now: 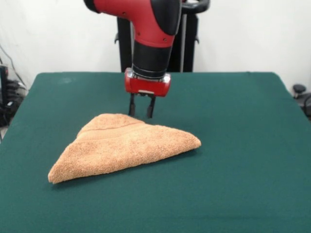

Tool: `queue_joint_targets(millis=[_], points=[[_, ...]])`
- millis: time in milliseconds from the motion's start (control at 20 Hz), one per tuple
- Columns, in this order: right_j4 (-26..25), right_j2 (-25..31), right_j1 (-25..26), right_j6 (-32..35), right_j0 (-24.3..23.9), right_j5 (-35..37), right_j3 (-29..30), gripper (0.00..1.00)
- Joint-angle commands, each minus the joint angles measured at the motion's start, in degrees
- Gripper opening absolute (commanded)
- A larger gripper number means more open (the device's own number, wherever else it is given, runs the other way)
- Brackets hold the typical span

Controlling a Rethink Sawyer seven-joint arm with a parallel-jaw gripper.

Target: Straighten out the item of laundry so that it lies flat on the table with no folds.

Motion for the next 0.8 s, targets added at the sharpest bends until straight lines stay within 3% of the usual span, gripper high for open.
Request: queue_joint_targets(millis=[50,800], points=[[-6.4,7.3,-2.8,2.5,-6.6,0.4,3.4,0.0],[-8.9,7.3,-2.5,6.7,-6.0,-0.5,3.4,0.0]])
